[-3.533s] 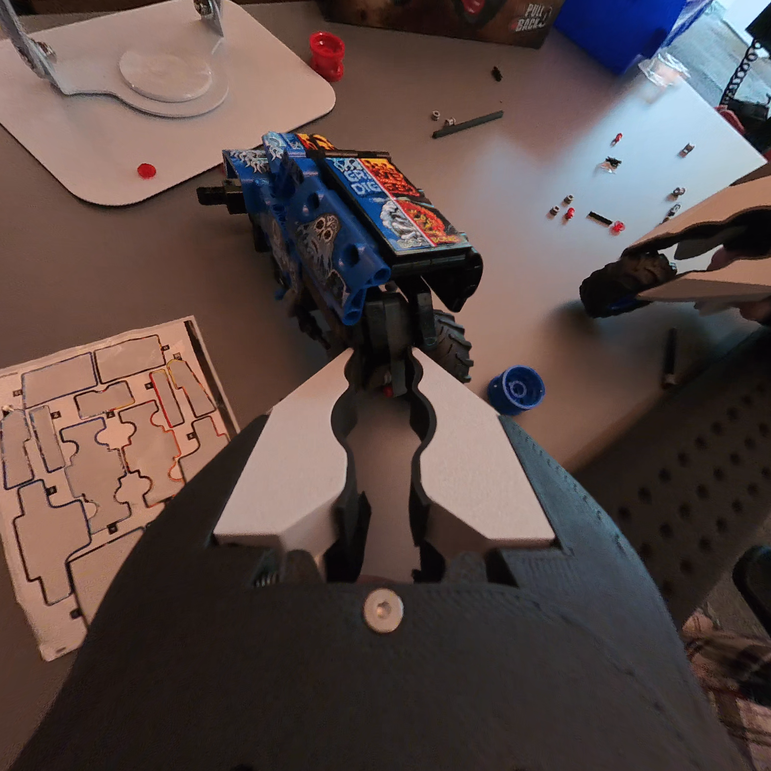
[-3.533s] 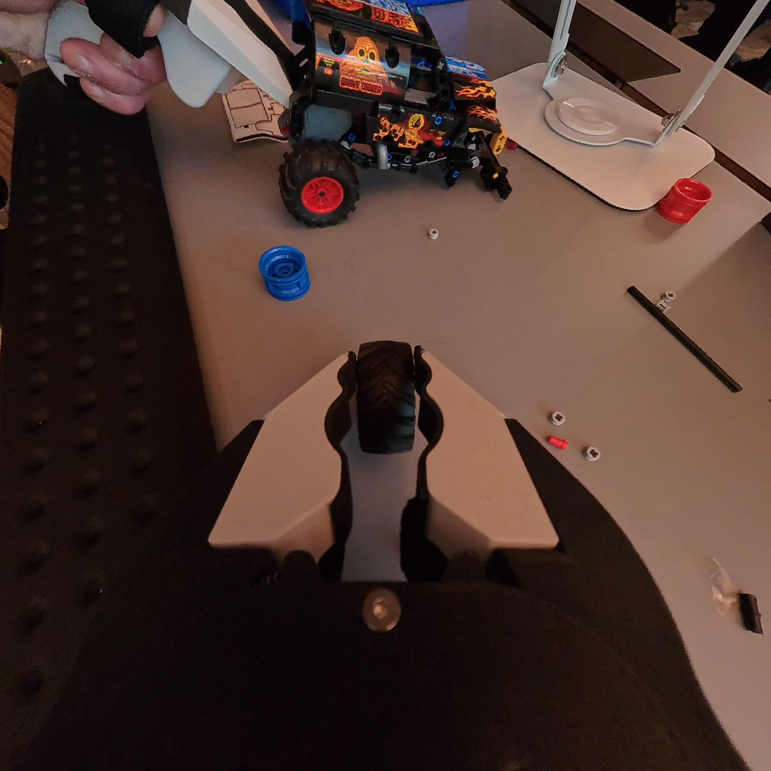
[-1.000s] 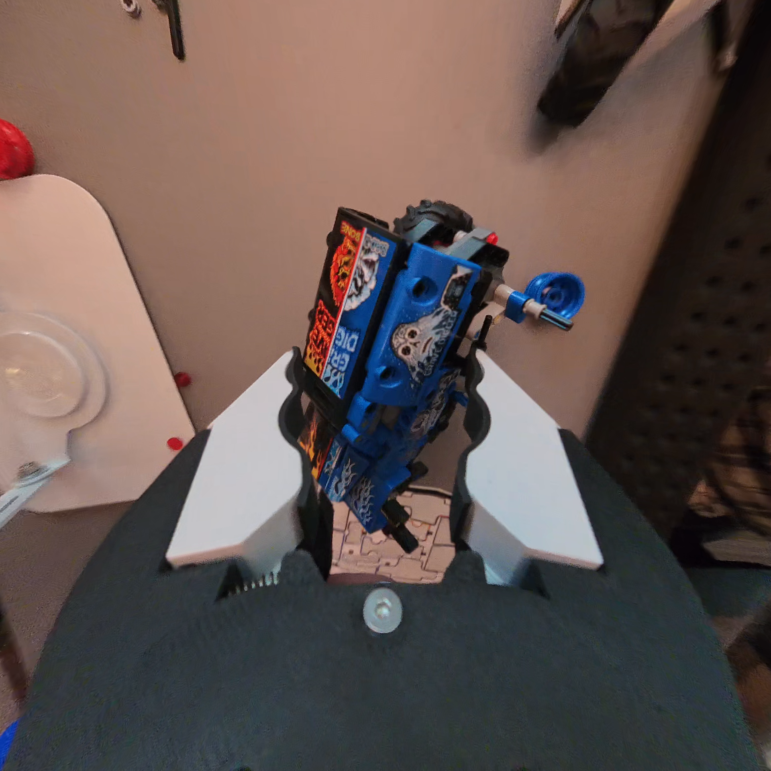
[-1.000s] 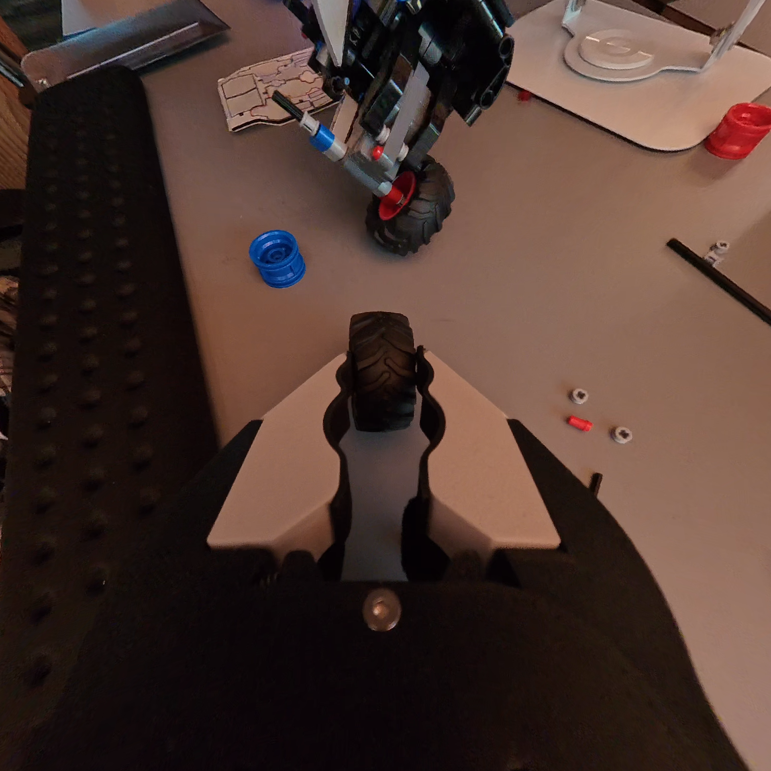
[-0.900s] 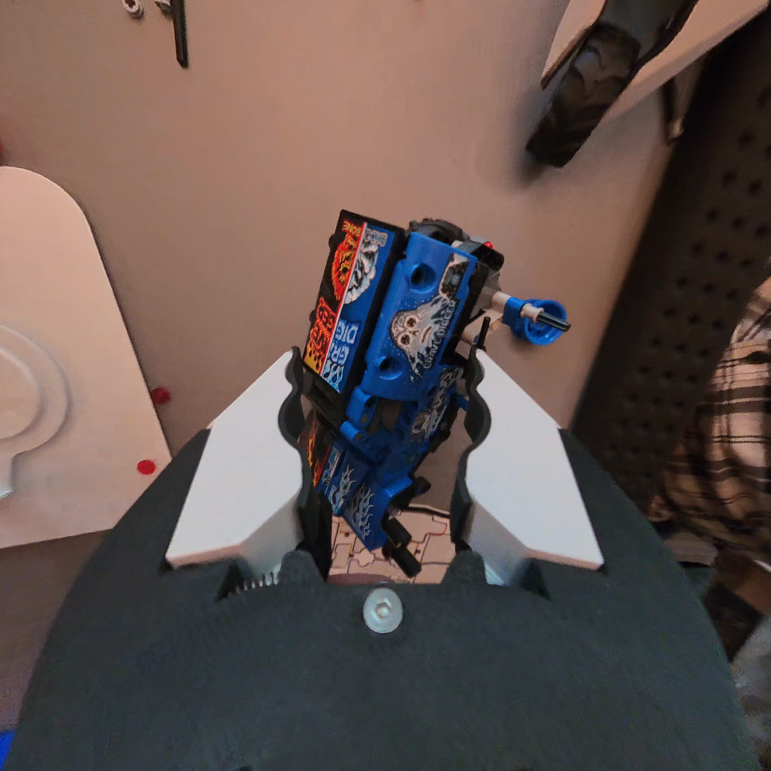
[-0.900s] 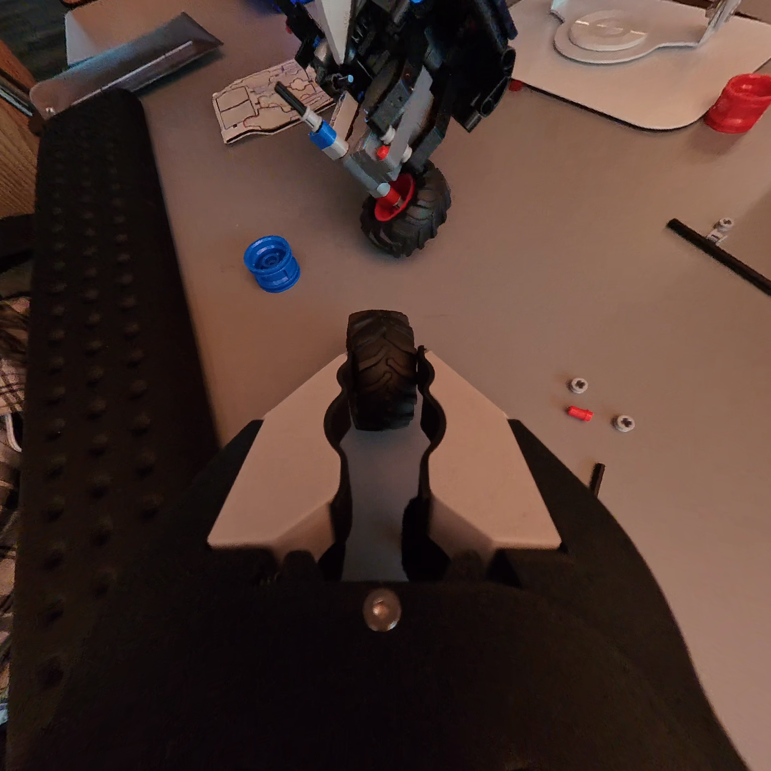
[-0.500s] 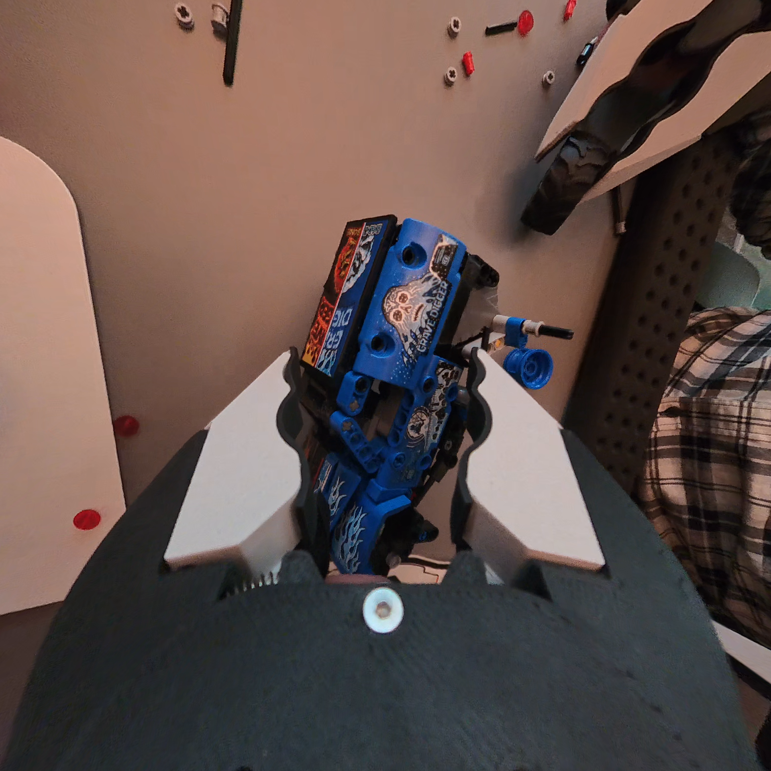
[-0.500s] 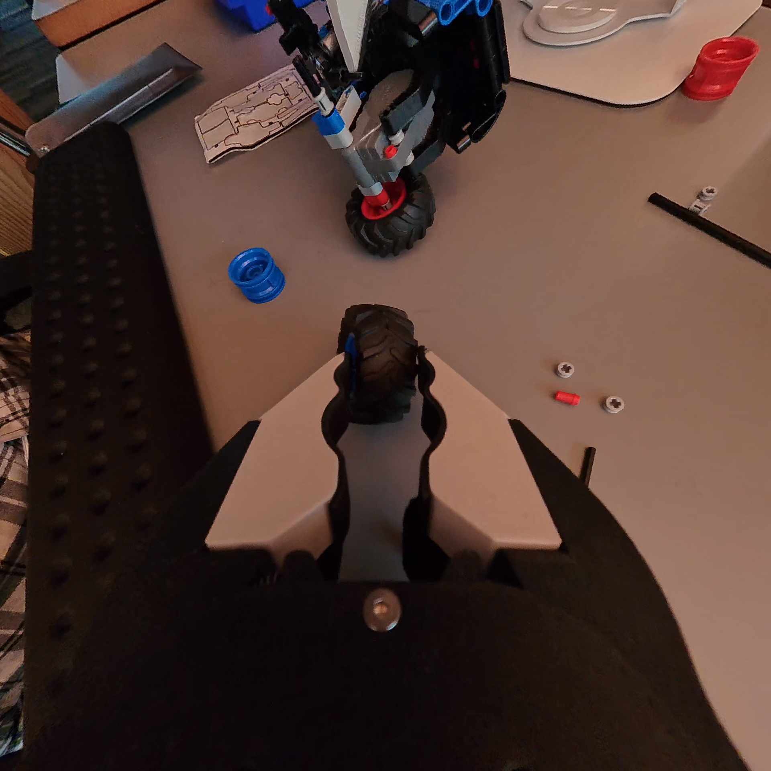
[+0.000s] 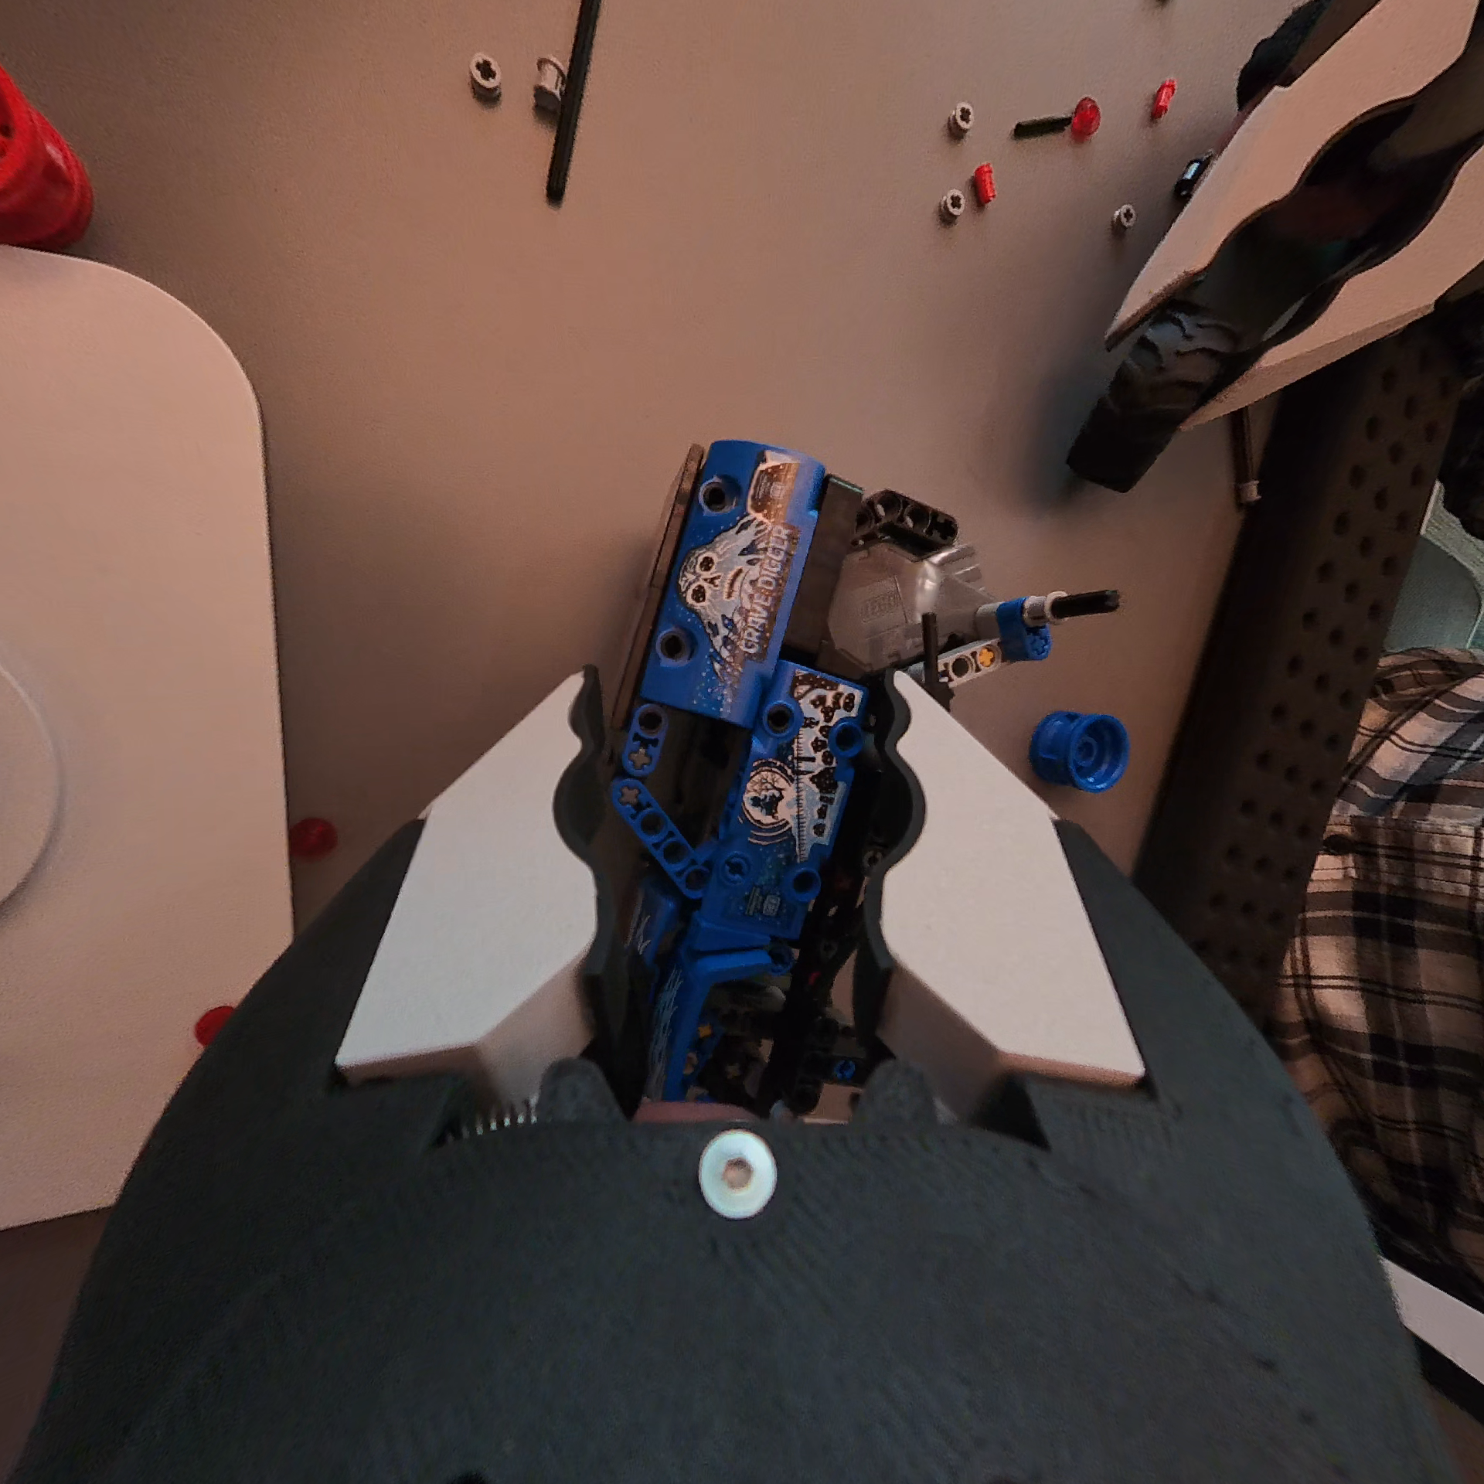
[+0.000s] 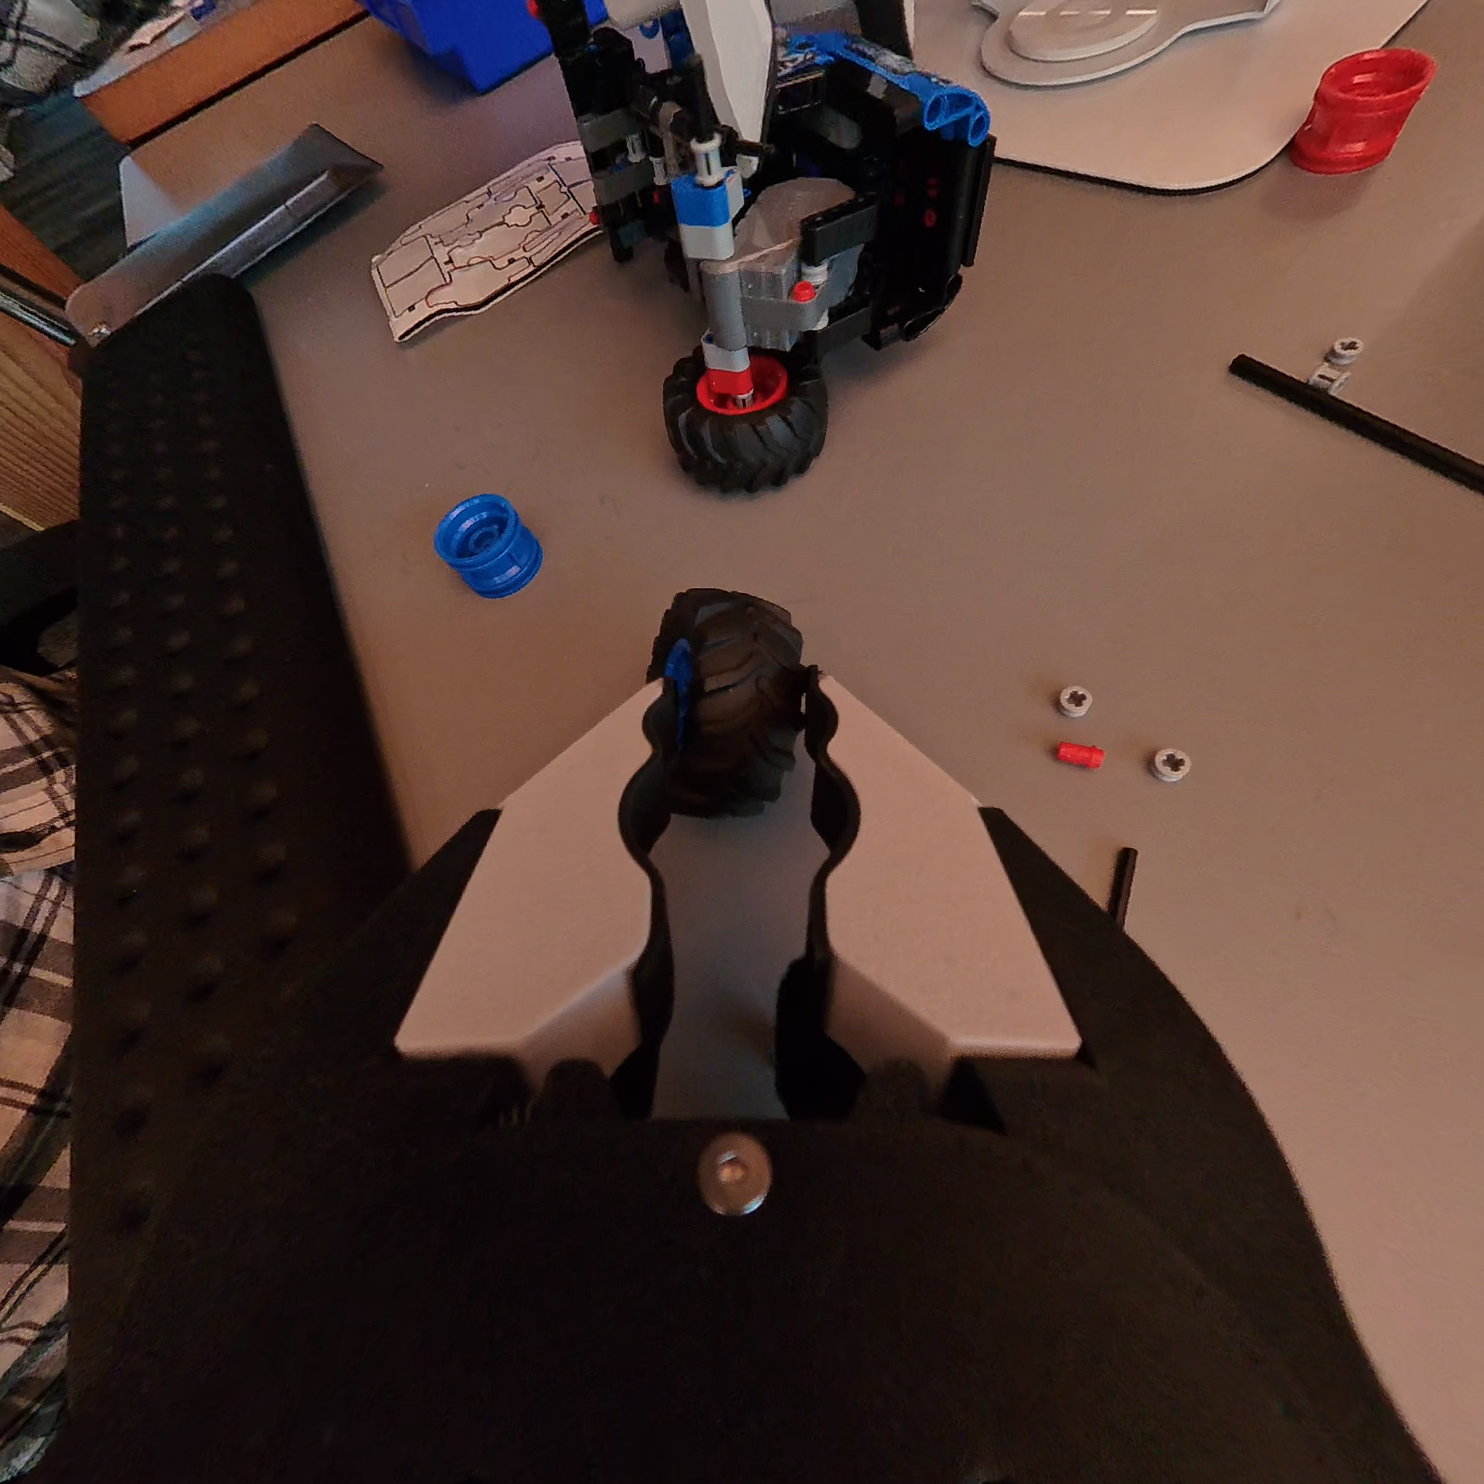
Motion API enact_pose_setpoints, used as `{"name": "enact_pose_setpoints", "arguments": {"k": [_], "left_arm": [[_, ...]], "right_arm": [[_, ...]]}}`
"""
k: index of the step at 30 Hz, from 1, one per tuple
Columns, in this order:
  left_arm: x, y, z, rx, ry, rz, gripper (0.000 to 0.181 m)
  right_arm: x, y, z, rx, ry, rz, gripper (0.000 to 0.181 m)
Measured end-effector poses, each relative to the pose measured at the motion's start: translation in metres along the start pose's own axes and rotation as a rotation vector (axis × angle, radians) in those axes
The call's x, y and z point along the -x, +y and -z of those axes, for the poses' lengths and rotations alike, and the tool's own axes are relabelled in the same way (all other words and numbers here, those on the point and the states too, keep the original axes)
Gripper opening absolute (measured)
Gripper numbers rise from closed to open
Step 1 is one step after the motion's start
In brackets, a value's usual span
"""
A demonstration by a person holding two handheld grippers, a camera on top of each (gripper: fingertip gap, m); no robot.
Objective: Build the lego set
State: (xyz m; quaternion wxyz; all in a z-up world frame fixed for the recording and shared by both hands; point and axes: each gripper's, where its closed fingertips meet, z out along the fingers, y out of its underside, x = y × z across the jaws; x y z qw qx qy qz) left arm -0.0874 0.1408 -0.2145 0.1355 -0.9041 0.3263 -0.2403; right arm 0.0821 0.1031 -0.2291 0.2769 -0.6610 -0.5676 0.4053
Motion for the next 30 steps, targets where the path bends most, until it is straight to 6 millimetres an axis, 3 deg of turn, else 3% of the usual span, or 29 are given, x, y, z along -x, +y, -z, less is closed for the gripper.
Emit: {"name": "enact_pose_setpoints", "arguments": {"k": [5,13,15,19,22,26,30], "left_arm": [[0.018,-0.003,0.010,-0.048,-0.087,-0.022,0.062],[0.016,-0.003,0.025,-0.112,-0.086,-0.059,0.076],[0.019,-0.007,0.030,-0.137,-0.142,-0.116,0.078],[0.005,-0.012,0.041,-0.162,-0.250,-0.286,0.081],[-0.011,-0.010,0.036,-0.116,-0.316,-0.445,0.081],[-0.021,-0.018,0.024,-0.089,-0.410,-0.602,0.070],[-0.023,-0.020,0.003,-0.013,-0.432,-0.696,0.062]], "right_arm": [[0.000,0.000,-0.001,-0.001,0.000,0.002,0.028],[0.000,0.000,-0.002,0.004,0.000,0.010,0.030],[0.000,-0.001,-0.002,-0.004,0.004,0.018,0.031],[0.001,-0.001,-0.003,0.003,0.015,0.044,0.035],[0.000,-0.007,-0.003,-0.015,0.055,0.087,0.038],[0.004,-0.032,0.003,-0.081,0.119,0.150,0.044],[0.017,-0.053,-0.011,-0.068,0.122,0.142,0.058]]}}
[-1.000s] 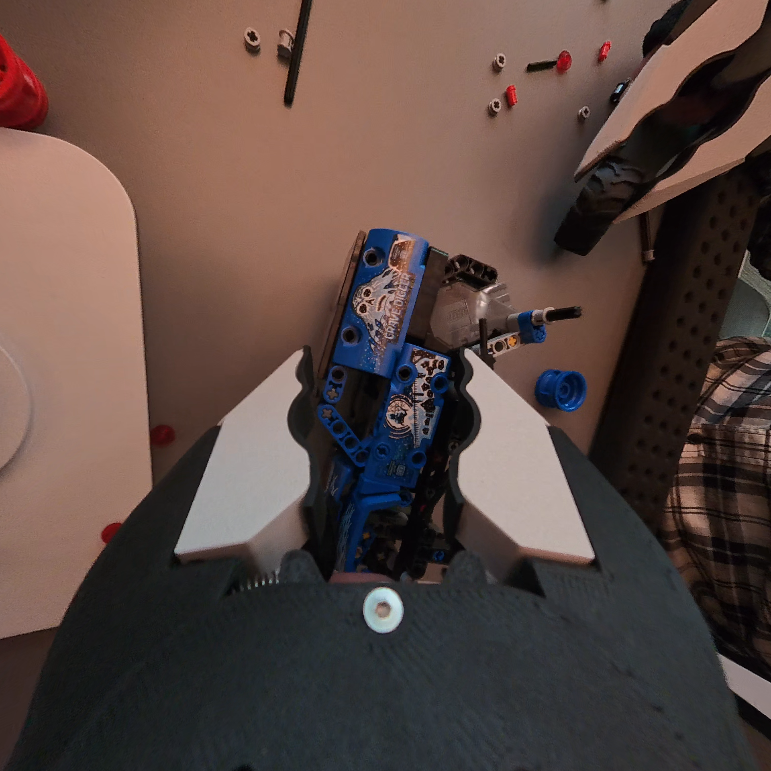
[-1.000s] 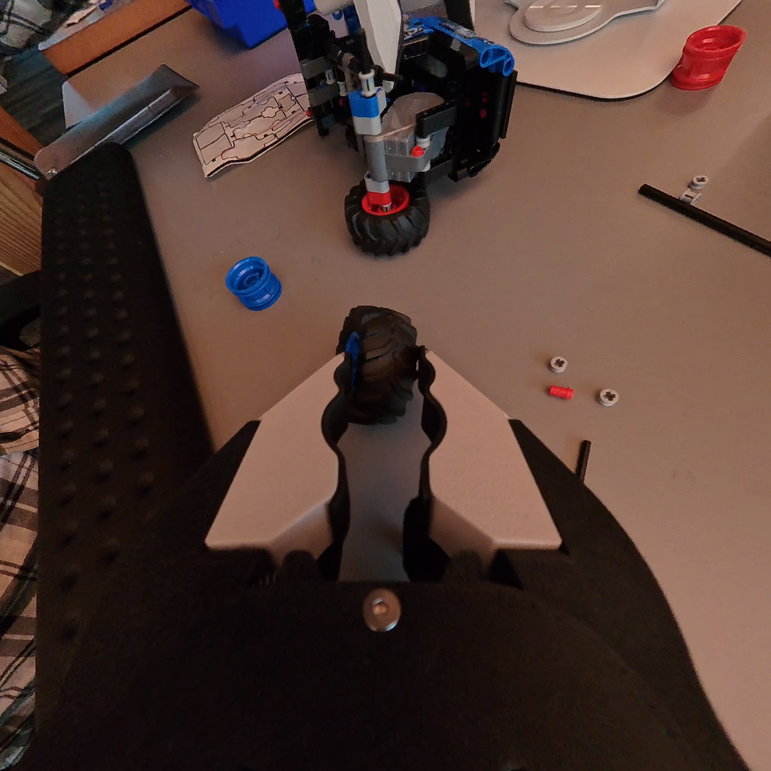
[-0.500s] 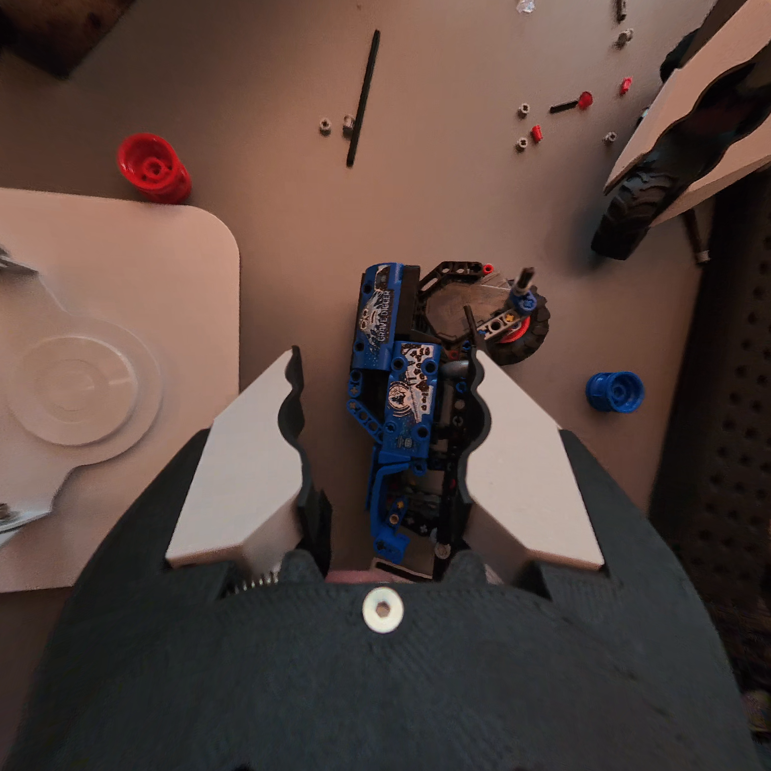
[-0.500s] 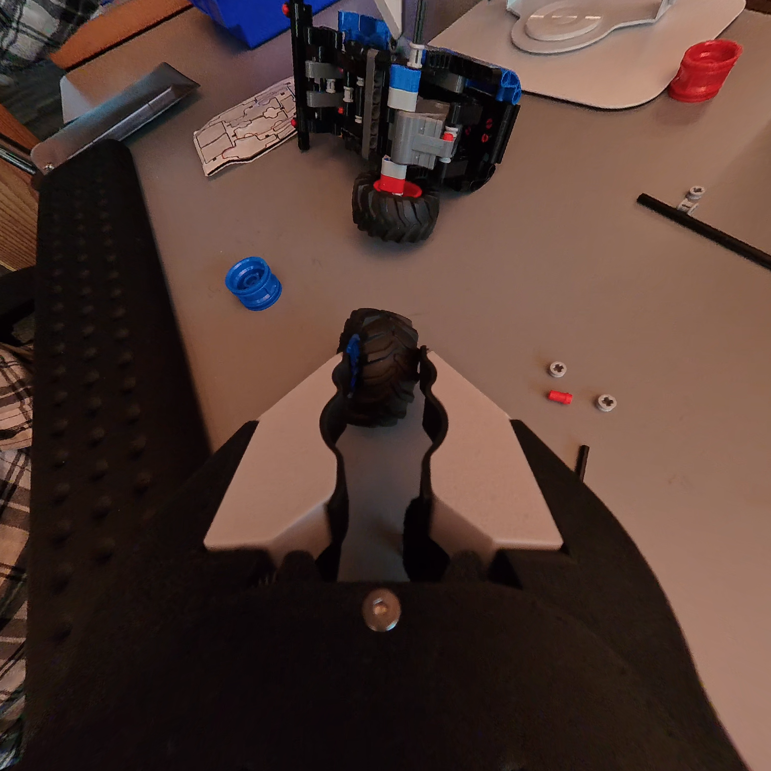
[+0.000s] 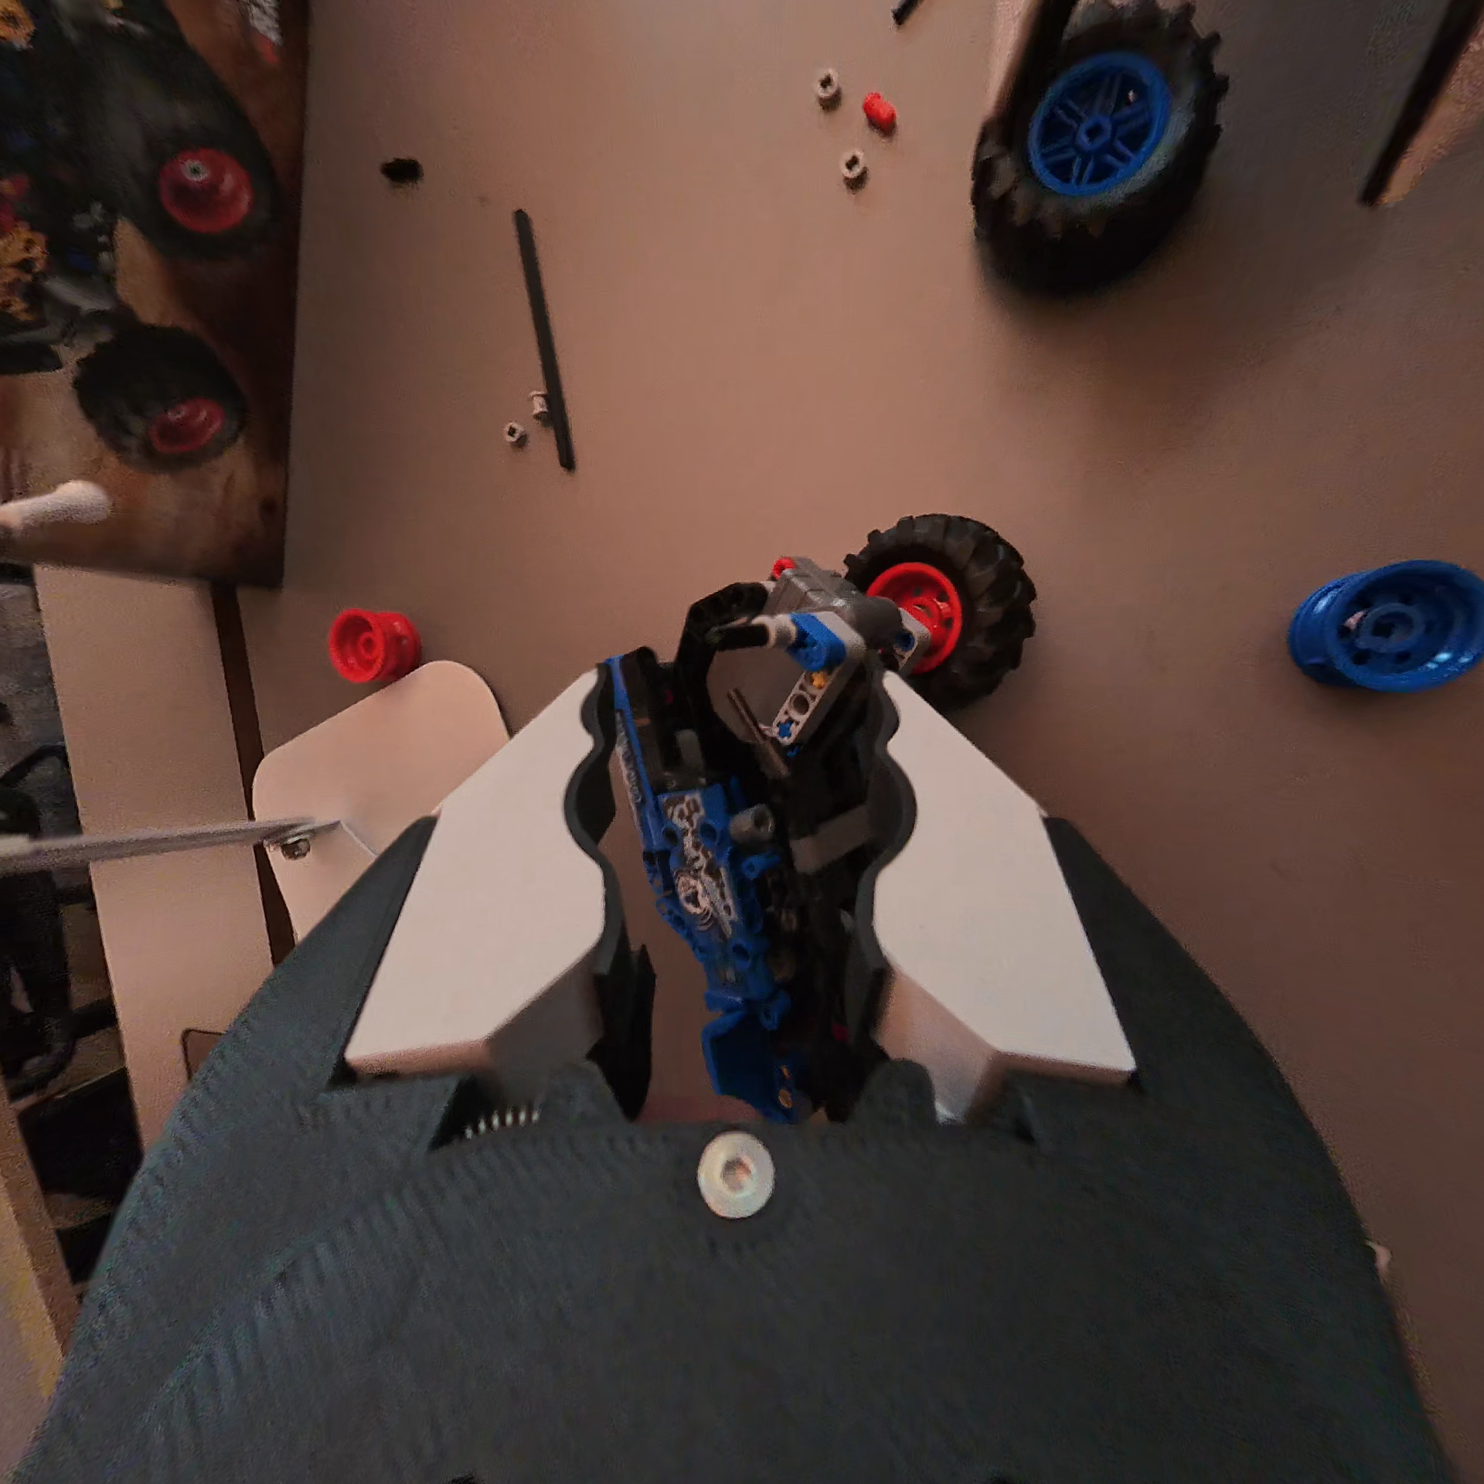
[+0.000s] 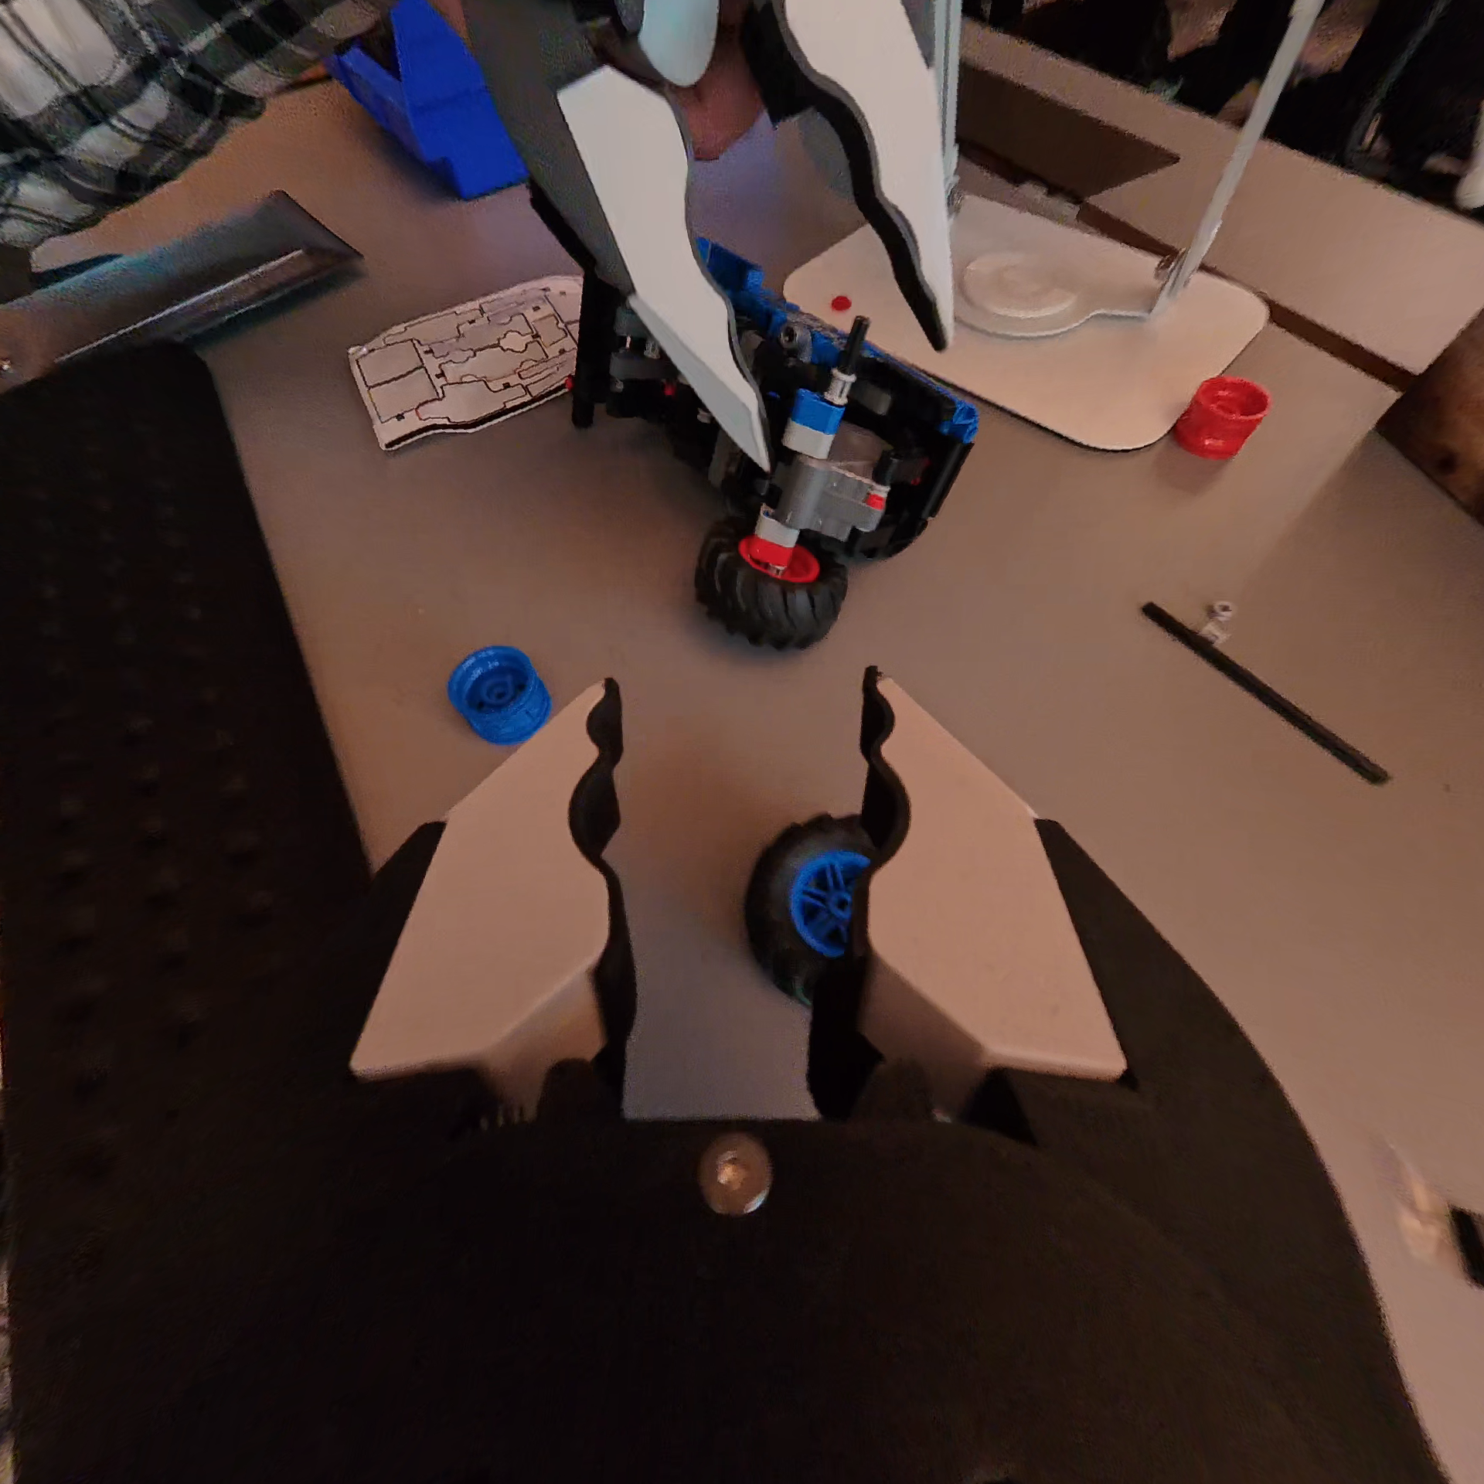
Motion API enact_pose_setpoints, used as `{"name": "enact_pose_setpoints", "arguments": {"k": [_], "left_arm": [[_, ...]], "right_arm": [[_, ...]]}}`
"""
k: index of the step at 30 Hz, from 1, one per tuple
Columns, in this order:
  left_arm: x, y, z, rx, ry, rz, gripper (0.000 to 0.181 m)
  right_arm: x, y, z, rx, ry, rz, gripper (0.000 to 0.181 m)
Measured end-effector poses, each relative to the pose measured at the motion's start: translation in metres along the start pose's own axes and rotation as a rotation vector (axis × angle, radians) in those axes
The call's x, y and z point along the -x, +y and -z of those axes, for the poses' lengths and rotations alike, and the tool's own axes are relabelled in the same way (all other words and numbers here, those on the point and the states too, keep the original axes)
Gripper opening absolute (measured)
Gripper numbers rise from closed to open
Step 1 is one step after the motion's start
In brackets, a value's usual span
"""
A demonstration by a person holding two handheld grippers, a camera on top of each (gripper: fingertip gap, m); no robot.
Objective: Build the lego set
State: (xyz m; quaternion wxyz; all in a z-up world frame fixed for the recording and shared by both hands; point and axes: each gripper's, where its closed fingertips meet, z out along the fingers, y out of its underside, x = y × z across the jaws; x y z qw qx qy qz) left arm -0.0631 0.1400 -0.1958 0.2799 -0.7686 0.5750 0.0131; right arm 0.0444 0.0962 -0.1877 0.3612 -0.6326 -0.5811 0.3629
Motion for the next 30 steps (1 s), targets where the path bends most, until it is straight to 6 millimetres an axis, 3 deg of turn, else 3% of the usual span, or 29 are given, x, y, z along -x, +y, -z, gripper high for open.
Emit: {"name": "enact_pose_setpoints", "arguments": {"k": [2,5,6,10,16,20,25,27,30], "left_arm": [[-0.004,0.000,-0.006,0.027,0.007,-0.045,0.061],[-0.010,-0.003,-0.007,0.032,0.036,-0.070,0.047],[-0.013,-0.004,-0.008,0.027,0.065,-0.059,0.035],[-0.013,-0.008,-0.013,-0.044,0.140,0.079,0.027],[-0.002,-0.014,-0.015,-0.161,0.228,0.266,0.023],[0.000,-0.009,-0.024,-0.115,0.222,0.256,0.046],[0.004,-0.012,-0.025,-0.143,0.223,0.241,0.041],[0.001,-0.019,-0.017,-0.214,0.248,0.240,0.022],[0.003,-0.021,-0.013,-0.250,0.234,0.251,0.021]], "right_arm": [[0.002,-0.002,-0.018,0.049,0.000,-0.034,0.065],[0.005,0.004,-0.050,0.122,-0.016,-0.090,0.072],[0.001,0.008,-0.061,0.157,-0.001,-0.092,0.075],[-0.017,0.016,-0.089,0.259,0.079,-0.030,0.083],[-0.034,0.025,-0.101,0.378,0.151,0.013,0.077],[-0.039,0.020,-0.105,0.373,0.127,-0.016,0.062],[-0.039,0.020,-0.105,0.379,0.127,0.010,0.061],[-0.039,0.019,-0.104,0.377,0.126,0.020,0.061],[-0.040,0.015,-0.099,0.380,0.118,0.044,0.060]]}}
